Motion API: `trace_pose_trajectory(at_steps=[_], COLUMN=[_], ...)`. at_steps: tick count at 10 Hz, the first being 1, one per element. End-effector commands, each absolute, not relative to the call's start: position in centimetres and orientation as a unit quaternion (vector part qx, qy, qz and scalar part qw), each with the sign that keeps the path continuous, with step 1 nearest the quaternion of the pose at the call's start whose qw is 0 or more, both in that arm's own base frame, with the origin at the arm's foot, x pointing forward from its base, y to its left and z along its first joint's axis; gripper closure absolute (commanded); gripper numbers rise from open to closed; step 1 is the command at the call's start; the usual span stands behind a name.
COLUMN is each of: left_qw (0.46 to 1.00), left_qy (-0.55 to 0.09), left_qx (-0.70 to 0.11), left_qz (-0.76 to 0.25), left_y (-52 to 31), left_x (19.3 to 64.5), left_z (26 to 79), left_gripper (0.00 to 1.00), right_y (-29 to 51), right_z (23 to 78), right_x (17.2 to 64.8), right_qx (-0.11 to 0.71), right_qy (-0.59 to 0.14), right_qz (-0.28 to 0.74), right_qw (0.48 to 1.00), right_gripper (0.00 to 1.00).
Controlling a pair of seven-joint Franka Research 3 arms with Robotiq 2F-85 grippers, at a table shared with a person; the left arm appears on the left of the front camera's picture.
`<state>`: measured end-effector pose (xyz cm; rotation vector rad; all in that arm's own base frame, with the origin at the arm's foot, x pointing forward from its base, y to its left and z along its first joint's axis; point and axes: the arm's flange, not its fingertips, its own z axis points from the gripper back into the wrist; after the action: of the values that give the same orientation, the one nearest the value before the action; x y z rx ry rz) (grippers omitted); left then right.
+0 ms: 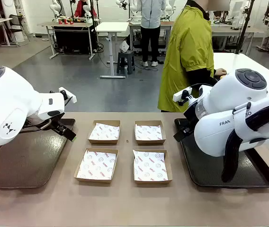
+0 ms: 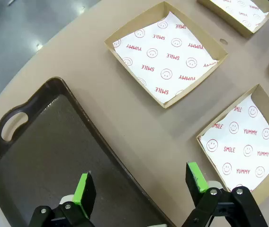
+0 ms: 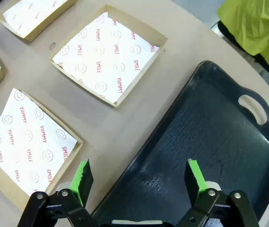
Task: Individually package the donuts and arrange them on the tray.
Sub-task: Pick up one Paper togo box.
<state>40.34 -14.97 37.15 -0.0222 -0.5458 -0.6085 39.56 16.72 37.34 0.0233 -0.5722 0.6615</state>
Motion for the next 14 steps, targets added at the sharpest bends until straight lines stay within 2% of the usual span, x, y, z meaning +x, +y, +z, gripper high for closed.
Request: trace_pose_trajectory(at_steps=[1,14], left_qw=[0.917,0.918], left_qy=[-0.266,-0.265], left_qx=[-0.011,-0.011], left_qz=[-0.296,-0.296], left_y=[-14.98,-14.98], left_x=[40.33,40.33], left_z=[37.15,37.15], left_gripper=[0.00,0.00], right_y=[16.72,16.71], right_z=[37.34,37.34], right_x=[39.56,39.57], right_qx=[0.011,0.011], right_qy=[-0.277,-0.277], right_qz=[0.320,0.320], right_qw=[0.906,0.906], right_gripper=[0.00,0.00])
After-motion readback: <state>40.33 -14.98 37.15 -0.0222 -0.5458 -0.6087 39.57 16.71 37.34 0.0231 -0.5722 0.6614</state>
